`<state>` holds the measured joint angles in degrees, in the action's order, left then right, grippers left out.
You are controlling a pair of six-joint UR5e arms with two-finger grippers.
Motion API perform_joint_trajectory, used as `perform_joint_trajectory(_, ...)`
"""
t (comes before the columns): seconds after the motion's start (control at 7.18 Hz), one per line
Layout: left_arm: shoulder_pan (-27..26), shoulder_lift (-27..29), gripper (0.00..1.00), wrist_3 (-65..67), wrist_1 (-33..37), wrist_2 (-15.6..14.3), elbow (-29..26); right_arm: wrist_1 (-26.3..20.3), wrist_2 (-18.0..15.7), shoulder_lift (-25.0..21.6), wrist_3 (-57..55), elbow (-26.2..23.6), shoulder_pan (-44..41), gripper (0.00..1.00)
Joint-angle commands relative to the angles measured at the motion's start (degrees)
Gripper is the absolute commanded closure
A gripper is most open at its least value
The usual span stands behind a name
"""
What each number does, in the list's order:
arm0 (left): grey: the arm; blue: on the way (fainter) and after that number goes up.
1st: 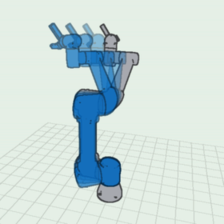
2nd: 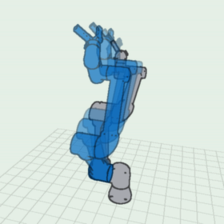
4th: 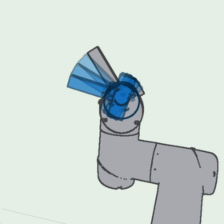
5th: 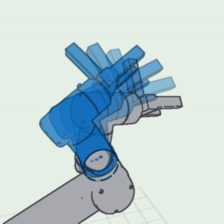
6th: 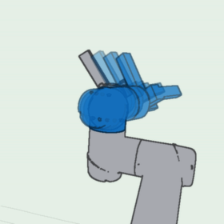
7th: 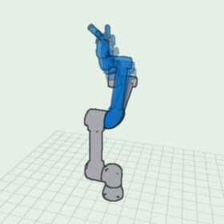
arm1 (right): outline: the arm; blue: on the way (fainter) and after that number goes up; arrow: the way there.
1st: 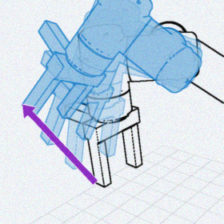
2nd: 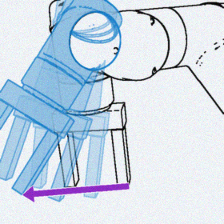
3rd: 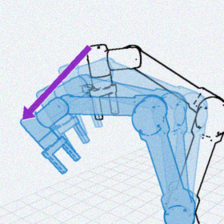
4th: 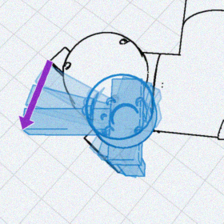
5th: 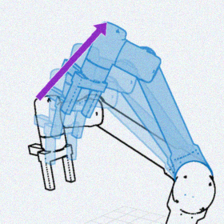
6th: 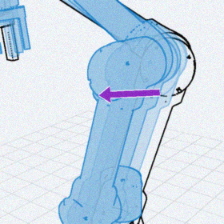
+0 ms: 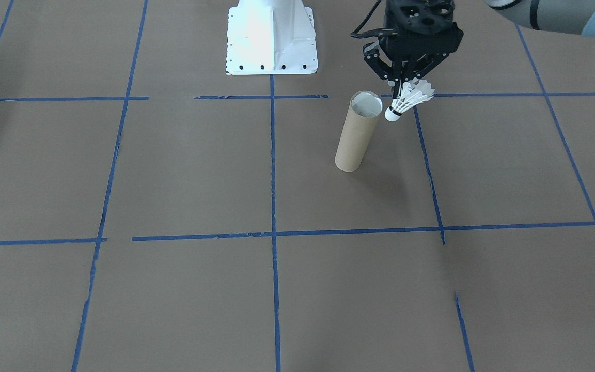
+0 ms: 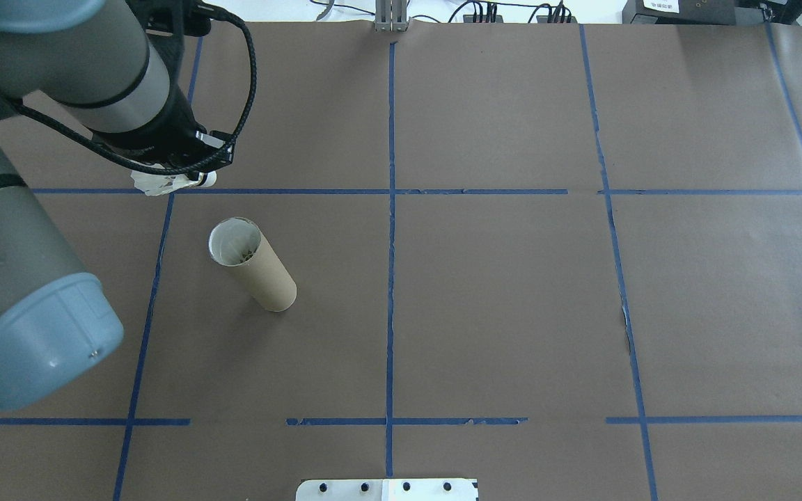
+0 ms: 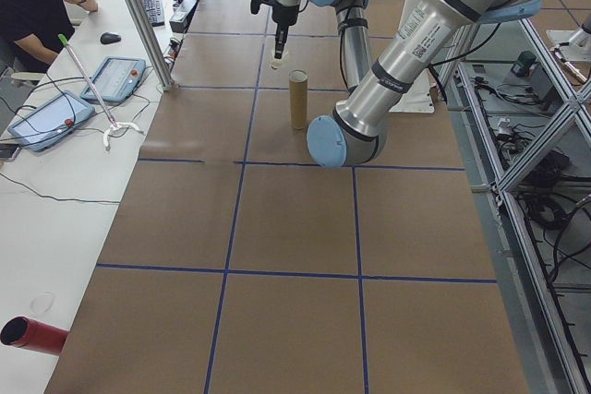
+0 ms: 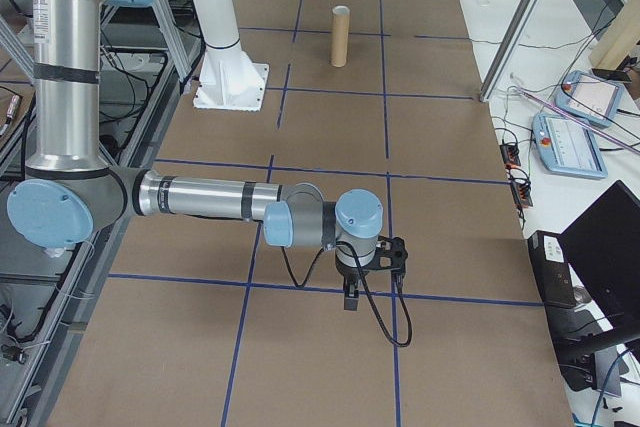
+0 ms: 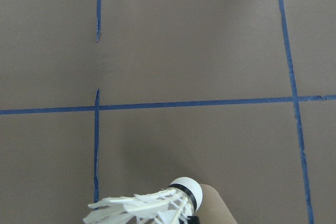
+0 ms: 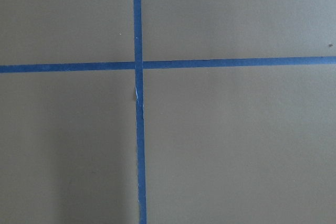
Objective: Collect badminton balls into bucket
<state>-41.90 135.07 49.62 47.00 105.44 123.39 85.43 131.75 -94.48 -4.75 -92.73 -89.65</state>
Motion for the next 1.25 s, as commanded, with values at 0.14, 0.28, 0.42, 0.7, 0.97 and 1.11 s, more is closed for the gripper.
perform_joint_trajectory(0.14,7.7,7.65,1.0,-1.55,-12.18,-6.64,-3.22,0.0,0.0,0.0,0.0,0.0,0.0,0.0)
perform_joint_trajectory(0.28,7.88,8.63,1.0,-1.55,-12.72,-7.43,-4.2,0.0,0.0,0.0,0.0,-0.09,0.0,0.0)
perform_joint_trajectory(0.42,8.06,9.33,1.0,-1.55,-12.81,-9.53,-6.21,0.0,0.0,0.0,0.0,0.0,0.0,0.0)
perform_joint_trajectory(0.7,11.03,8.99,1.0,-1.55,-13.07,-11.65,-7.19,0.0,0.0,0.0,0.0,0.0,0.0,0.0)
perform_joint_trajectory(0.97,12.18,8.9,1.0,-1.55,-13.77,-11.92,-7.73,0.0,0.0,0.0,0.0,0.0,0.0,0.0)
perform_joint_trajectory(1.11,12.19,8.9,1.0,-1.55,-14.48,-11.92,-7.55,0.0,0.0,0.0,0.0,0.0,0.0,0.0)
